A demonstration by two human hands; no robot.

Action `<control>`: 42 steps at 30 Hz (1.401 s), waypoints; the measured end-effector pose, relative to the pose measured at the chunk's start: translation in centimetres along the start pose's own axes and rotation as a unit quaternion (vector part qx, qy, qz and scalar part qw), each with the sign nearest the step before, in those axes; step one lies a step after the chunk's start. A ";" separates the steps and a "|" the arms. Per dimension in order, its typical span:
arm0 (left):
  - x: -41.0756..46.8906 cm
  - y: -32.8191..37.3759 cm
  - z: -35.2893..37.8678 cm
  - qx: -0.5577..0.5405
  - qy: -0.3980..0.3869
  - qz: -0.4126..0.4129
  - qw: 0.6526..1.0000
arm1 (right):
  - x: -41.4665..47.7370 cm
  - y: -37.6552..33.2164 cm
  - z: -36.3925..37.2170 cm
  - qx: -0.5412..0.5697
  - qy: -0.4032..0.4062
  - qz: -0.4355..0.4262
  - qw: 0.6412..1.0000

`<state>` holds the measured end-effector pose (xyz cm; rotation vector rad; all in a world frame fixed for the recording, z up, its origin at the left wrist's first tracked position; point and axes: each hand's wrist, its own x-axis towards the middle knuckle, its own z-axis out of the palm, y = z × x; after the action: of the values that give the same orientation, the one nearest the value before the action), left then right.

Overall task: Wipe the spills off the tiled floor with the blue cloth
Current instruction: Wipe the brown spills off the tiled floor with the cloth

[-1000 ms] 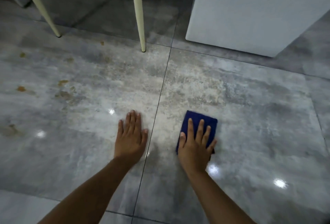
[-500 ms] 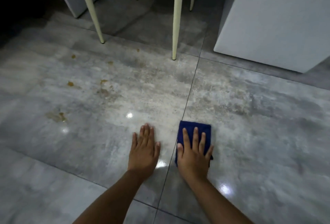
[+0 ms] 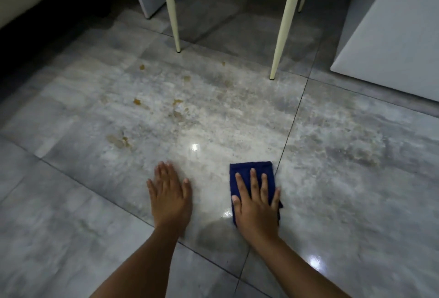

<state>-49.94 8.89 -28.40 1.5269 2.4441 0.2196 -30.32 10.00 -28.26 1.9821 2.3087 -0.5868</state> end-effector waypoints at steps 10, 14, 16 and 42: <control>3.9 -9.8 -2.1 -0.028 0.049 -0.215 0.975 | 5.4 -6.1 0.7 -0.016 0.022 -0.003 1.000; 3.9 -10.8 -1.8 -0.038 0.057 -0.240 0.968 | 3.1 -10.4 1.2 -0.024 -0.079 -0.039 0.996; 4.0 -10.4 -2.0 -0.045 0.063 -0.244 0.967 | 4.8 -12.5 0.0 -0.042 -0.098 -0.070 0.992; 5.4 -17.1 -5.2 -0.064 0.101 -0.207 0.971 | 13.1 -18.2 -0.7 -0.119 -0.135 -0.230 0.956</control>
<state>-68.41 6.23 -28.53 0.9521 2.7742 0.4570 -50.05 20.61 -26.58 1.1819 2.5205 -0.5280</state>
